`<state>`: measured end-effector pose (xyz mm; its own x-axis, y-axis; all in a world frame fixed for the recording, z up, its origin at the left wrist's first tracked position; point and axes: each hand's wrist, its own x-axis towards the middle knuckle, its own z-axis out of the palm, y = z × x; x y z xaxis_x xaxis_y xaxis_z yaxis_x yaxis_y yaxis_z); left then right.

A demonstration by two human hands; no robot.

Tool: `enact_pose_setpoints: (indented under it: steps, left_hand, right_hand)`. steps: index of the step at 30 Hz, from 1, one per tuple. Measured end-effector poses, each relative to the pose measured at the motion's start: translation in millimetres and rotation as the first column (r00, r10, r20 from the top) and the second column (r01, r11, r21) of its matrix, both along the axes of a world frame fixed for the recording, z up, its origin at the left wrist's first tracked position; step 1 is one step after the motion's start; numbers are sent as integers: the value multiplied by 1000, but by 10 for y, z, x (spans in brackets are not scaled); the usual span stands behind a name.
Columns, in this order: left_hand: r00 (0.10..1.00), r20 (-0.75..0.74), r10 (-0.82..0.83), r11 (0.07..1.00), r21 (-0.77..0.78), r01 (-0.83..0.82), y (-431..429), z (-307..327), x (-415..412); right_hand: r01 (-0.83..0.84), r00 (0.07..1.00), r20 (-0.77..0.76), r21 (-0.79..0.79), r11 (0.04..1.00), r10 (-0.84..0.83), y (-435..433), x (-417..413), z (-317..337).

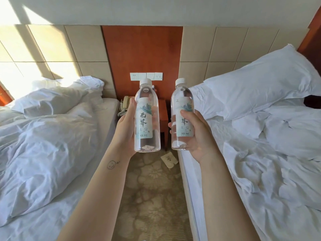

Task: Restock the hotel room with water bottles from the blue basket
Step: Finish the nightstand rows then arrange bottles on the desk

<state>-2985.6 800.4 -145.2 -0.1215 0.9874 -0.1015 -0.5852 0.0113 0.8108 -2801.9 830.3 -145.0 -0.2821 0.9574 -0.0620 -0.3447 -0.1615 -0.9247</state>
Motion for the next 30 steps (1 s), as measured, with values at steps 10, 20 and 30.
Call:
enact_pose_setpoints:
  steps: [10, 20, 30]
  left_hand:
    - [999, -18, -44, 999, -17, 44, 1220, -128, -638]
    - [998, 3, -64, 997, -35, 64, 2421, -232, -769]
    - [998, -51, 27, 999, -38, -29, 3879, -108, -655]
  right_hand:
    - [6, 999, -43, -39, 999, -8, 1199, -619, -143]
    - [-28, 999, 32, -47, 999, 29, 2411, -778, -225]
    - [-77, 992, 95, -25, 997, 79, 3941, -724, -52]
